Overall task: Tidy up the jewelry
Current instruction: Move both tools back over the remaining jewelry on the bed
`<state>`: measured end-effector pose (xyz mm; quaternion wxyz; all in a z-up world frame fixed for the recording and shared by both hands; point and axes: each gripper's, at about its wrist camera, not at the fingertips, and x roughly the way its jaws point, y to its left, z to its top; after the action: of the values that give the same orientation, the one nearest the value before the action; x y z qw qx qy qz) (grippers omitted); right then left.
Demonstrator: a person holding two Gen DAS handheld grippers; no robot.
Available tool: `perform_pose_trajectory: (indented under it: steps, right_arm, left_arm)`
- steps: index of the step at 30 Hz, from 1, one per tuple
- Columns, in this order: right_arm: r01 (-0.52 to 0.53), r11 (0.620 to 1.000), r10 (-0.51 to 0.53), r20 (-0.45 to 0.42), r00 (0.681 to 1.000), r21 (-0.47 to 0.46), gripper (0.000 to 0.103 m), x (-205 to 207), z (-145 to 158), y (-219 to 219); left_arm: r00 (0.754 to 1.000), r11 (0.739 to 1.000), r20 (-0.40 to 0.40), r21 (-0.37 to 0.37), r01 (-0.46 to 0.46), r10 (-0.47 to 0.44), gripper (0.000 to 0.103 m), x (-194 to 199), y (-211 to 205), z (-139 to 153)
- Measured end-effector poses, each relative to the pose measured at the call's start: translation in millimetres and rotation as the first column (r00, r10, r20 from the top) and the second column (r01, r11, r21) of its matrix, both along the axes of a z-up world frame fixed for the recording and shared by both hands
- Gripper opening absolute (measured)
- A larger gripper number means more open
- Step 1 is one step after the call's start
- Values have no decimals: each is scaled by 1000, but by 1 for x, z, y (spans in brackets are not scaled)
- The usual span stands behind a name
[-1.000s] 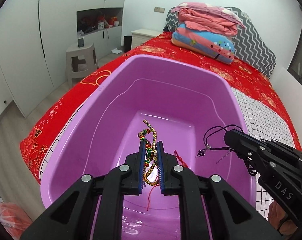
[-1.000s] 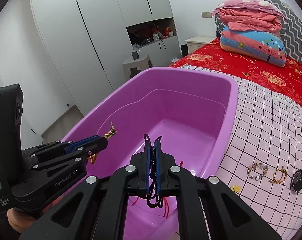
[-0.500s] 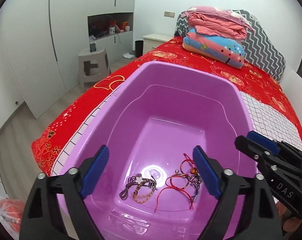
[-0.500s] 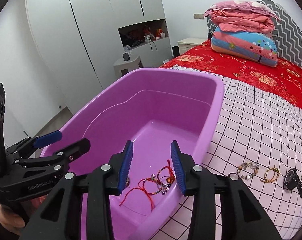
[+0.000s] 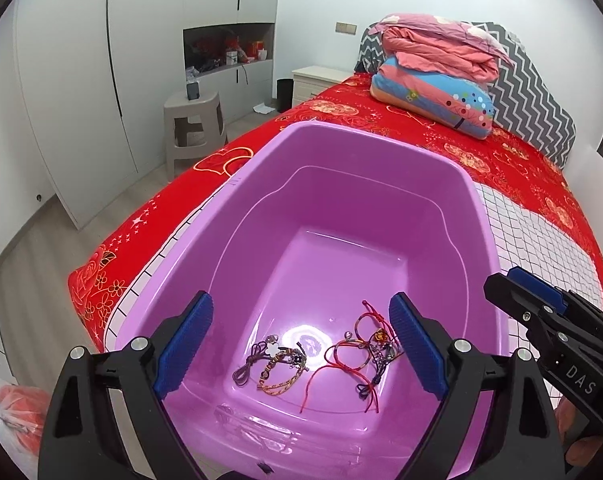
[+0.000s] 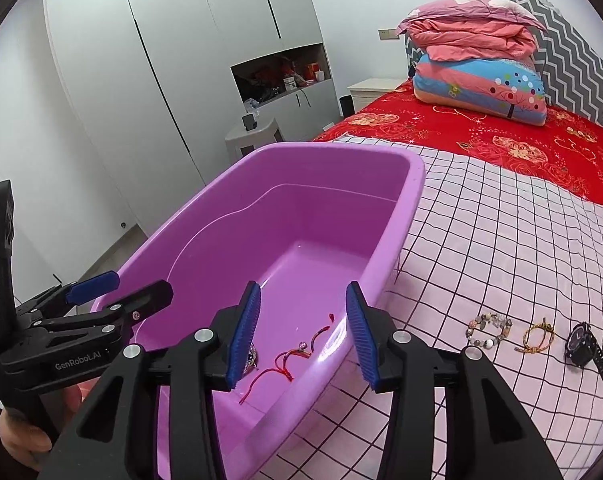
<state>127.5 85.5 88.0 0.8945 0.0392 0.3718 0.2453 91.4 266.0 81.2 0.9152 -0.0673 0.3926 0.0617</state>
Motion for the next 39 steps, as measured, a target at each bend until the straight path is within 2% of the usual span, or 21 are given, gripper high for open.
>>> perform_pose_trajectory:
  steps: [3,13,22,29,35,39]
  right_arm:
    - [14,1000,-15,5,1000,19,49,-4,2,-11]
    - [76,996,-77,24,997,48,52,-34,3,-59]
    - [144,987,-149,64,987,66,55,-85,-8,-122]
    - [239,969,-242,42,969,67,55,-129,-35,-189]
    - [304,952,-305,7,952,46,55,-147,-63,-235]
    - [344,939,-343,-15,939,25,55,-150,-82,-257]
  left_arm:
    - [1000,1000,6,7,7,-7,89,-7,-5,2]
    - [999,1000,47,16,17,-18,92,-35,-31,15]
    - [992,995,87,25,93,-94,93,-72,-88,21]
    - [974,978,88,26,207,-209,94,-93,-153,14]
    - [950,953,72,45,300,-302,94,-101,-206,-2]
    - [945,947,49,31,321,-322,94,-96,-227,-19]
